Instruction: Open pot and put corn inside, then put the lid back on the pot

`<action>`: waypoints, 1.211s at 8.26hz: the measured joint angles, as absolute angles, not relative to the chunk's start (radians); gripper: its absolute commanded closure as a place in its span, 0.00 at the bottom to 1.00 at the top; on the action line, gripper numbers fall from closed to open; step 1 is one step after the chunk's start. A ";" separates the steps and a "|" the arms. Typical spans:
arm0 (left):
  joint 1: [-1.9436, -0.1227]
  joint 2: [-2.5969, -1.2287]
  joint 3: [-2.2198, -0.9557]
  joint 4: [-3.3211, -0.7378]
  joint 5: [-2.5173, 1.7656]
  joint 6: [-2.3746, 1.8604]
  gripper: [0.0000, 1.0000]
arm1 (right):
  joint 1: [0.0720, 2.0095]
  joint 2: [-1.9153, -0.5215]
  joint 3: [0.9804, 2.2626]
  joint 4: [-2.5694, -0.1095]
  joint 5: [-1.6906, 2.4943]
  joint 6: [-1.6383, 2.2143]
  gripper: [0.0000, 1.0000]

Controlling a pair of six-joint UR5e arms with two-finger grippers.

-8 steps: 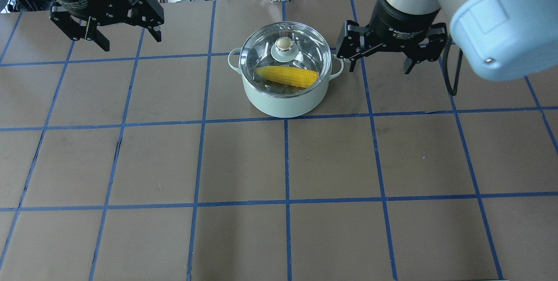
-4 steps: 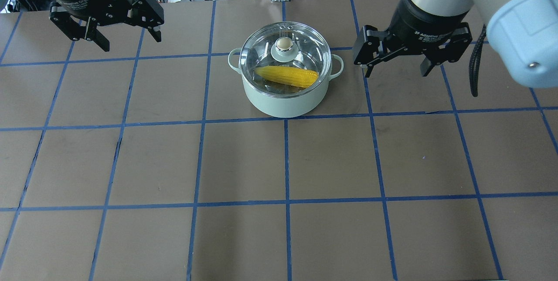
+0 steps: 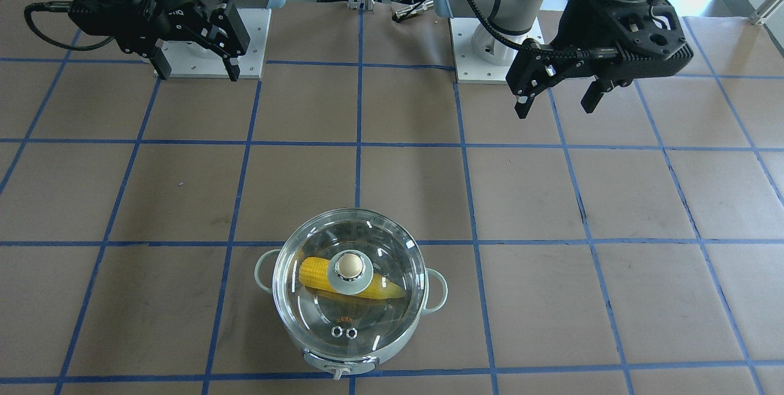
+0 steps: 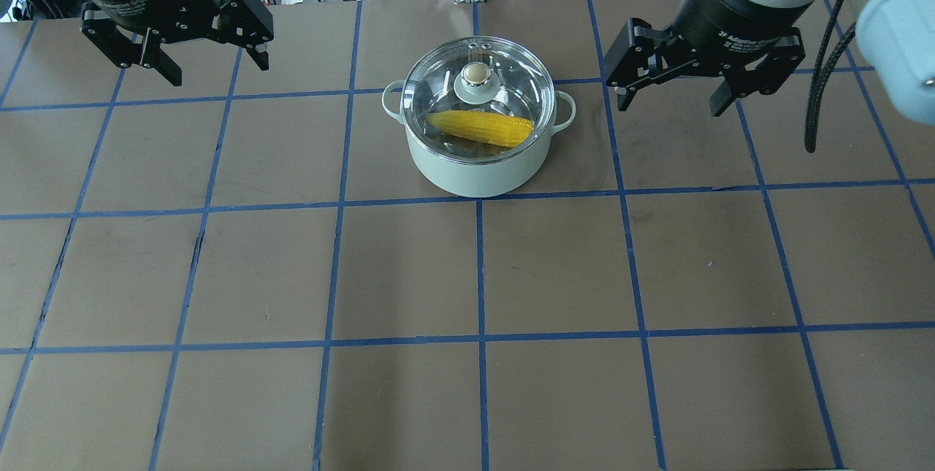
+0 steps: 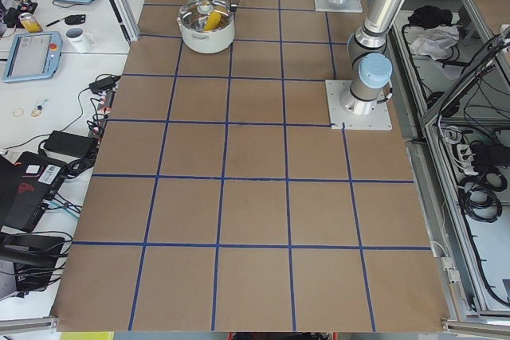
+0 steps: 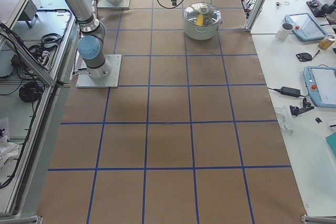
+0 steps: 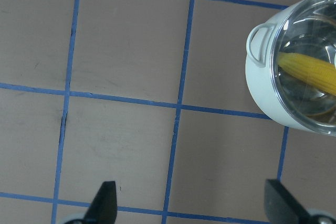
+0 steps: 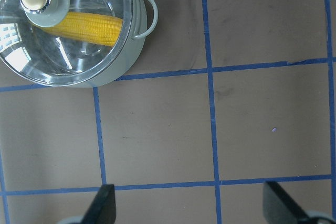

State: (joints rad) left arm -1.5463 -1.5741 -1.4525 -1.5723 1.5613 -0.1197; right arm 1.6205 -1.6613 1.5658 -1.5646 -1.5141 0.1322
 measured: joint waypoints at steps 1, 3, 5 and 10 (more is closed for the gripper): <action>-1.546 -1.574 -1.453 -1.572 1.561 -0.120 0.00 | 1.619 -1.661 1.565 -1.565 -1.524 0.130 0.00; -1.546 -1.574 -1.453 -1.572 1.562 -0.120 0.00 | 1.617 -1.661 1.565 -1.565 -1.532 0.128 0.00; -1.546 -1.574 -1.453 -1.572 1.562 -0.120 0.00 | 1.617 -1.662 1.565 -1.562 -1.533 0.128 0.00; -1.546 -1.574 -1.453 -1.572 1.562 -0.120 0.00 | 1.617 -1.661 1.565 -1.561 -1.532 0.117 0.00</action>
